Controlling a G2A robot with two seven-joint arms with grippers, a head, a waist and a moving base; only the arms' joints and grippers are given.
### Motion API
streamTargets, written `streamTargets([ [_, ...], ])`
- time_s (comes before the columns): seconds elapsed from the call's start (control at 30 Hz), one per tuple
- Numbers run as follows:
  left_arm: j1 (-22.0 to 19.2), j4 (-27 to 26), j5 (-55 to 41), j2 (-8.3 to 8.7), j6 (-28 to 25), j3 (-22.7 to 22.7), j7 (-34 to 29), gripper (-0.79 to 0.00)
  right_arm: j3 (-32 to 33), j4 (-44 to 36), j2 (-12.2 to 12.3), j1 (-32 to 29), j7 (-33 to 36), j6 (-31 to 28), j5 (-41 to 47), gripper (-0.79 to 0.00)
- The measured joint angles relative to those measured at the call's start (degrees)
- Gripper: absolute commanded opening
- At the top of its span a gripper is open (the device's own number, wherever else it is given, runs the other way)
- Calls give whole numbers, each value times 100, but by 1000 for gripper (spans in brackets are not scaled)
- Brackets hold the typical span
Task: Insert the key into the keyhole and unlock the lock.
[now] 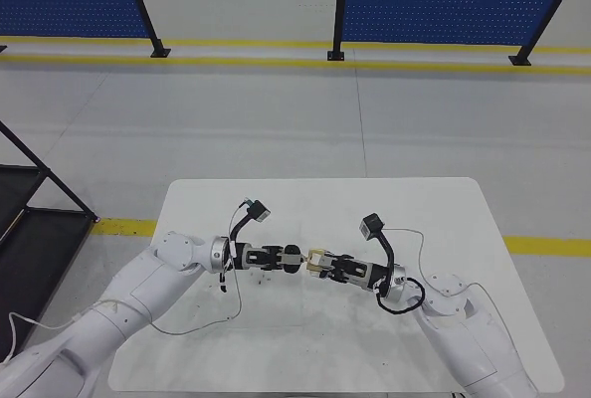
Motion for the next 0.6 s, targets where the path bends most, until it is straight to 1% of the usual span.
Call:
streamTargets([
  [0.27,62,-127,437,14,-325,-35,323,-785,0,0,0,0,0,0,0,-785],
  [0.6,118,-270,1085,101,-911,-3,909,-785,0,0,0,0,0,0,0,-785],
])
